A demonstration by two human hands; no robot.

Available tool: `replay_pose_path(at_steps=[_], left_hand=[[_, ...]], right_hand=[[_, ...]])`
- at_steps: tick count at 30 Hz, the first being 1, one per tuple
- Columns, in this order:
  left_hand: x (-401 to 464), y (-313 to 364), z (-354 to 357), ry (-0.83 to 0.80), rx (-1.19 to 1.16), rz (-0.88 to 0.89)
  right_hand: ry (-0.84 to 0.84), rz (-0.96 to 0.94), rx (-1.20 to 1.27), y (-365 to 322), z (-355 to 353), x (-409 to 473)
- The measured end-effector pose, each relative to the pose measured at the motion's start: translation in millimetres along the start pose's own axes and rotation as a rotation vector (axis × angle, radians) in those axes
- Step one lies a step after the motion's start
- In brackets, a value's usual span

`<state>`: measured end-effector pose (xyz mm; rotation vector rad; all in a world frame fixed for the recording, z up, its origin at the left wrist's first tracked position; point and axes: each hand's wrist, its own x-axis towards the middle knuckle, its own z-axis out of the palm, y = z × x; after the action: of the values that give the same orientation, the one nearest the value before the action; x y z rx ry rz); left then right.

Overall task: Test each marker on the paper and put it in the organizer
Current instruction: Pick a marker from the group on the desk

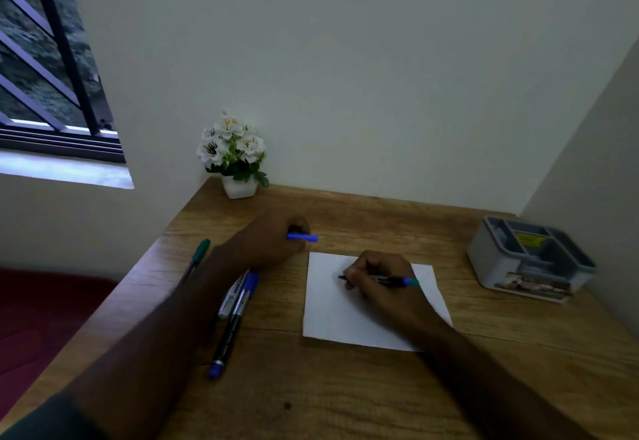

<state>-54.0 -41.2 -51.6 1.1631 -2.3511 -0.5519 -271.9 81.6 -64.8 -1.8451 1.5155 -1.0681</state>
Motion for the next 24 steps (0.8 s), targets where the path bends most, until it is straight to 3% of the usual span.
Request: replay_pose_path(at_steps=[3,6,10,16,24], left_hand=[[0,2,3,-0.043,0.006,0.048],[0,4,5,-0.144,0.043,0.056],[0,5,9,-0.248,0.053,0.037],[-3,6,4,-0.166,-0.018,0.039],[-5,9,5,-0.446,0.199,-0.04]], right_hand=[[-0.178,0.023,0.083,3,-19,-8],[-0.226,0.035,0.227,8,-33,-13],[-0.147,-0.021,0.153,-1,-28,-6],[-0.051,-0.074,0.076,-6,6,4],[-0.027,-0.066,0.073,-1,11,5]])
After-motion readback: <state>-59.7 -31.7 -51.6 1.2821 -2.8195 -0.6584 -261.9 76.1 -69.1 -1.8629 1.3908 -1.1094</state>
